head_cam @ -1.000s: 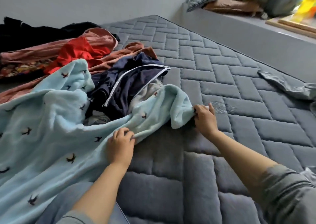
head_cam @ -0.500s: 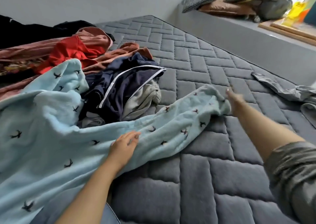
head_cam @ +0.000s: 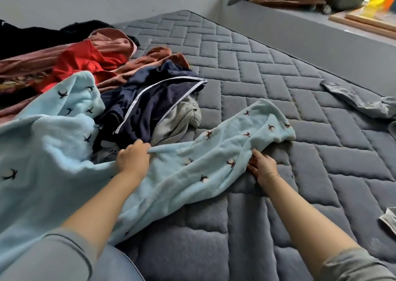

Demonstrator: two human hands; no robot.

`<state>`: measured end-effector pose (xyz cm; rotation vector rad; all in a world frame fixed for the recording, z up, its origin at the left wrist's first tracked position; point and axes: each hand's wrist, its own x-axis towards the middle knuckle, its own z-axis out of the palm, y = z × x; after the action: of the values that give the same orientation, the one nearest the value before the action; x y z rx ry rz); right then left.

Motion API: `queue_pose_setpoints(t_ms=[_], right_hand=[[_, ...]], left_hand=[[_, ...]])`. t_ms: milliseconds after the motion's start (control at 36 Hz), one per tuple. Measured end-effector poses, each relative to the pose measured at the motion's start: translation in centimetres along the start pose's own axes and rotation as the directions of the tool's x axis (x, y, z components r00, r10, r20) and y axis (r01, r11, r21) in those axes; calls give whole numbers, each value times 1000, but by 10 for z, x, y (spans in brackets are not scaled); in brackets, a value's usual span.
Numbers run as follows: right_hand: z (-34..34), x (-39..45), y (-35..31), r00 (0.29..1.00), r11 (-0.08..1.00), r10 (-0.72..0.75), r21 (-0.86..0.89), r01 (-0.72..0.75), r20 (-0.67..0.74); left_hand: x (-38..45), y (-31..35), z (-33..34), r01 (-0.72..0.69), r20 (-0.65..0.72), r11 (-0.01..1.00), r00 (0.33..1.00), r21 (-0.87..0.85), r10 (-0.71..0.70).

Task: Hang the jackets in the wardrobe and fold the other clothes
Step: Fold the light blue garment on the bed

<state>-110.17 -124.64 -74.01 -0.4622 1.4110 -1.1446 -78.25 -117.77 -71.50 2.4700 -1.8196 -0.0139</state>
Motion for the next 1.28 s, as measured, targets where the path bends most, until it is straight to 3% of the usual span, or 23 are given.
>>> queue_pose_setpoints(t_ms=[56, 111, 167, 222, 278, 333, 417, 472, 556, 667, 750, 806, 917, 972, 1028, 1083, 1139, 1222, 1278], right_hand=[[-3, 4, 1, 999, 998, 16, 66, -13, -33], [-7, 4, 2, 997, 967, 39, 254, -20, -71], [-11, 2, 2, 985, 908, 51, 418, 24, -167], [-15, -1, 2, 942, 915, 25, 387, 113, -336], [-16, -4, -1, 928, 926, -25, 341, 162, -372], [-17, 0, -7, 959, 922, -50, 357, 152, -278], [-24, 12, -26, 999, 947, -45, 320, 35, 25], [-32, 22, -39, 985, 975, -22, 221, -17, 174], [-36, 31, -60, 991, 997, 39, 54, -46, 128], [-38, 29, -82, 997, 999, -39, 17, 38, 62], [-50, 22, -92, 978, 983, -179, 50, 175, 106], [-60, 18, -103, 958, 962, -270, 64, 264, 102], [-92, 15, -114, 936, 923, -348, 156, 352, -58], [-116, 13, -106, 965, 956, -254, 136, 261, -65], [-141, 12, -91, 994, 987, -111, 120, 112, -13], [-158, 18, -81, 999, 986, -25, 165, 30, -33], [-164, 25, -79, 997, 981, -29, 190, 41, -65], [-160, 31, -81, 992, 970, -87, 218, 106, -96], [-156, 34, -80, 982, 965, -118, 216, 148, -147]], left_hand=[[12, -5, -13, 68, -132, 981, 987, -181, -93], [18, -9, -25, 108, -215, 954, 961, -279, -172], [16, -5, -29, 109, -133, 939, 978, -325, -159], [4, 8, -25, 84, 35, 932, 996, -354, -76], [-17, 25, -23, 28, 136, 932, 990, -361, 24], [-42, 41, -25, -112, 60, 936, 988, -334, 140], [-78, 68, -24, -367, -95, 880, 930, -302, 355], [-96, 87, -14, -453, 7, 863, 885, -223, 466], [-108, 96, 8, -414, 242, 910, 879, -39, 410], [-103, 87, 15, -267, 327, 963, 913, 30, 243], [-102, 89, 4, -312, 313, 948, 909, 69, 276], [-104, 94, -3, -386, 317, 922, 871, -28, 375], [-109, 116, -25, -474, 395, 808, 707, -350, 586], [-115, 129, -30, -505, 464, 781, 629, -366, 624], [-120, 136, -25, -502, 509, 787, 601, -359, 616], [-121, 139, -19, -435, 434, 790, 668, -431, 604], [-119, 141, -13, -415, 255, 770, 775, -485, 578], [-113, 143, -1, -422, 23, 832, 887, -360, 460], [-107, 139, 5, -336, 7, 875, 933, -348, 361]])
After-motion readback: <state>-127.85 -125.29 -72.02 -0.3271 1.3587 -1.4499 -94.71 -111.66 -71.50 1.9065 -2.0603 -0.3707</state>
